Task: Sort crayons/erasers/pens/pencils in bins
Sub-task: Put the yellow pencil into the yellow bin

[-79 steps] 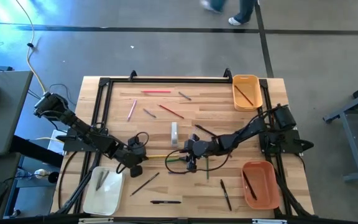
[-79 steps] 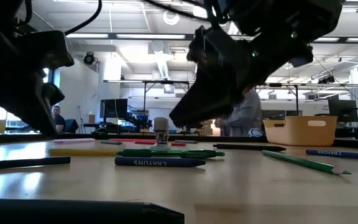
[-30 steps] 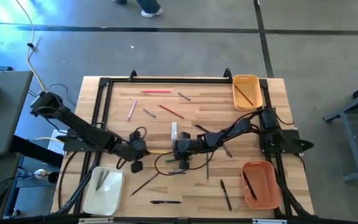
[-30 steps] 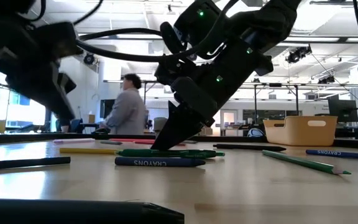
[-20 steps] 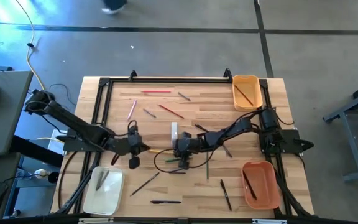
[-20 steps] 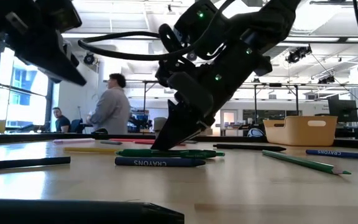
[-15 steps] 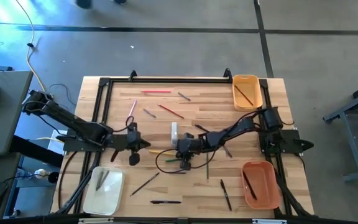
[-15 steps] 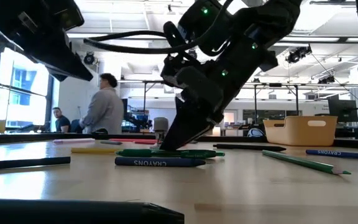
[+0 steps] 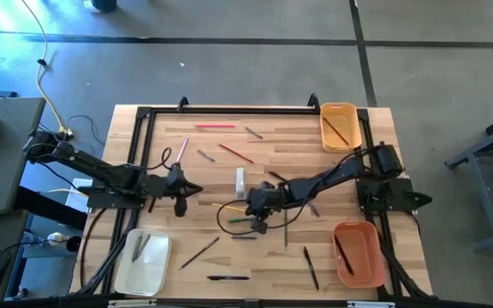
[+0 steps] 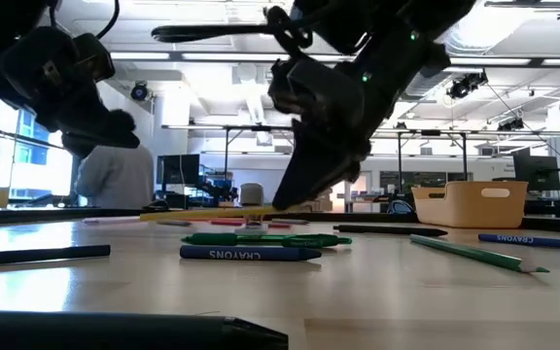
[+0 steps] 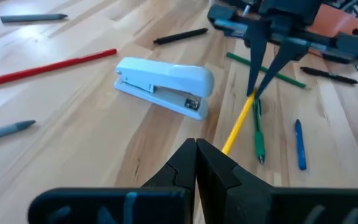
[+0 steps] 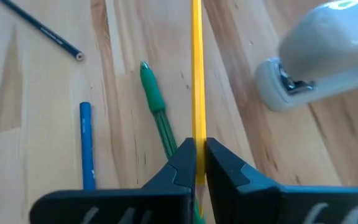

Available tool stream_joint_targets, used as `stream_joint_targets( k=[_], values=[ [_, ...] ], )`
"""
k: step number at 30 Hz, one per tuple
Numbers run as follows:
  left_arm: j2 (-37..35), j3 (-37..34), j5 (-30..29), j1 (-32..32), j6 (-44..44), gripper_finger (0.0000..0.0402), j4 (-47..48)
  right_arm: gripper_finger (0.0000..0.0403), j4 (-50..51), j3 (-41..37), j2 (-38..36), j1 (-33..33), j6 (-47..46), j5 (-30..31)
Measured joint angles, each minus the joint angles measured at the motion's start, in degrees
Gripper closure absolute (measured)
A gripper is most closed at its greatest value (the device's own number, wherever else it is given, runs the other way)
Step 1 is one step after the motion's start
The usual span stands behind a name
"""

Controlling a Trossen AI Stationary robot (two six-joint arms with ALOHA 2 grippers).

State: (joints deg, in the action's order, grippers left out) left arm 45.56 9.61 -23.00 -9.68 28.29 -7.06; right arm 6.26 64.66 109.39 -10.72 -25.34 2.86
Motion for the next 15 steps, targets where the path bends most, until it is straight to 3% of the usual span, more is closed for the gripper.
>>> stream_joint_targets(
  k=[7, 15],
  values=[
    [-0.63, -0.22, -0.01, 0.03, -2.3, 0.0401, -0.43, 0.0395, 7.62, 0.11, -8.11, 0.04, -0.47, 0.43],
    [-0.62, -0.22, -0.21, 1.02, -3.49, 0.0401, -0.74, 0.0395, 24.57, 0.2, -23.2, 0.42, -3.64, 9.02]
  ],
)
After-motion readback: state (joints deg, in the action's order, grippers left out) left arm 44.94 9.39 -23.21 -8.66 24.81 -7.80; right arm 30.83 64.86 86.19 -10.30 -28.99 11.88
